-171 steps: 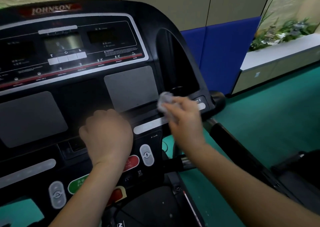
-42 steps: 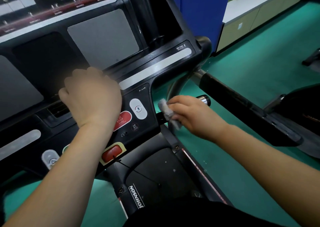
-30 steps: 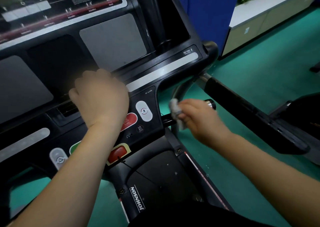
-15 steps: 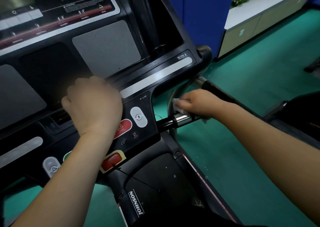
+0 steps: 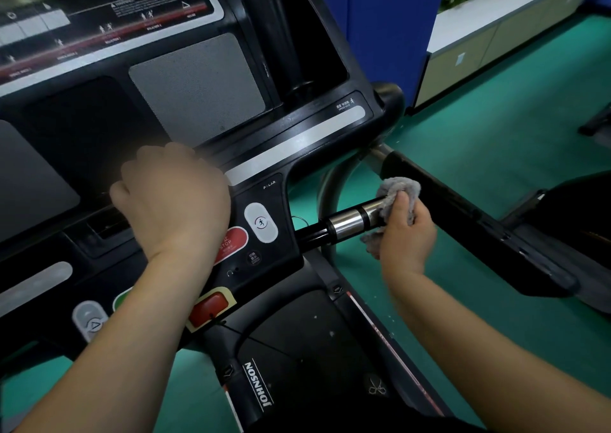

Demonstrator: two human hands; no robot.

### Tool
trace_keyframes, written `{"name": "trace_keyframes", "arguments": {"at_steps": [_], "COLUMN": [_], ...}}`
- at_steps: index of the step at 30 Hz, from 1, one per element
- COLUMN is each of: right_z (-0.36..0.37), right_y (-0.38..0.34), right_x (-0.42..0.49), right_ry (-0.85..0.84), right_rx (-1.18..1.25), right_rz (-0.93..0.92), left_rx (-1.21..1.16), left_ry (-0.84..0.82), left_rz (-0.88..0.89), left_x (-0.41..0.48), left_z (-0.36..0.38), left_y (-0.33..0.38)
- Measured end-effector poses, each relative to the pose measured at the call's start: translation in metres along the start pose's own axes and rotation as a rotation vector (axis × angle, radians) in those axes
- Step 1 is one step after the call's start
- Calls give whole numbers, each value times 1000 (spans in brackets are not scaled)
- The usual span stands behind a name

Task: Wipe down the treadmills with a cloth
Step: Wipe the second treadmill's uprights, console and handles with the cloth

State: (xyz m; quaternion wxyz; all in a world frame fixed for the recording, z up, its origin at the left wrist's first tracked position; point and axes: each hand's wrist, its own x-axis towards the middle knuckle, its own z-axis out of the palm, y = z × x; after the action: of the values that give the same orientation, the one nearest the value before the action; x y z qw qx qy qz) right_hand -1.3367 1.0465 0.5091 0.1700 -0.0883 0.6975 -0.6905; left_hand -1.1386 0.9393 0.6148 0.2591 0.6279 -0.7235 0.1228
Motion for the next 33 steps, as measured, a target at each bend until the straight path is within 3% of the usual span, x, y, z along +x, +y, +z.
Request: {"name": "trace_keyframes", "arguments": {"at_steps": [3,6,10,13,15,20,25,33], "right_z": [6,5,6,8,7,12,25,9], "right_y": [-1,0,1,1,-1,-1,2,-5], "right_x": [-10,-25,-75,-107,-109,-103,-74,-103], "right_ry": [101,87,-163,-437,-510,-467,-234,-506], "right_rx": [65,73,128,56,68,206,325,370], "right_rz": [118,266,433,414,417,567,637,691], "left_rx": [-3,2,-5,-11,-21,-30,-29,-30], "left_ry": [-5,-10,-8,-8,-10,-8,-7,-5], "left_rz": [5,9,14,21,26,47,58,84], "left_x": [0,-1,-1,-1,-1,-2,-1,-1], "left_z": [-1,0,-1,-1,-1,0,-2,-1], "left_y": [0,0,-1,-2,-3,-4,-5,-4]}}
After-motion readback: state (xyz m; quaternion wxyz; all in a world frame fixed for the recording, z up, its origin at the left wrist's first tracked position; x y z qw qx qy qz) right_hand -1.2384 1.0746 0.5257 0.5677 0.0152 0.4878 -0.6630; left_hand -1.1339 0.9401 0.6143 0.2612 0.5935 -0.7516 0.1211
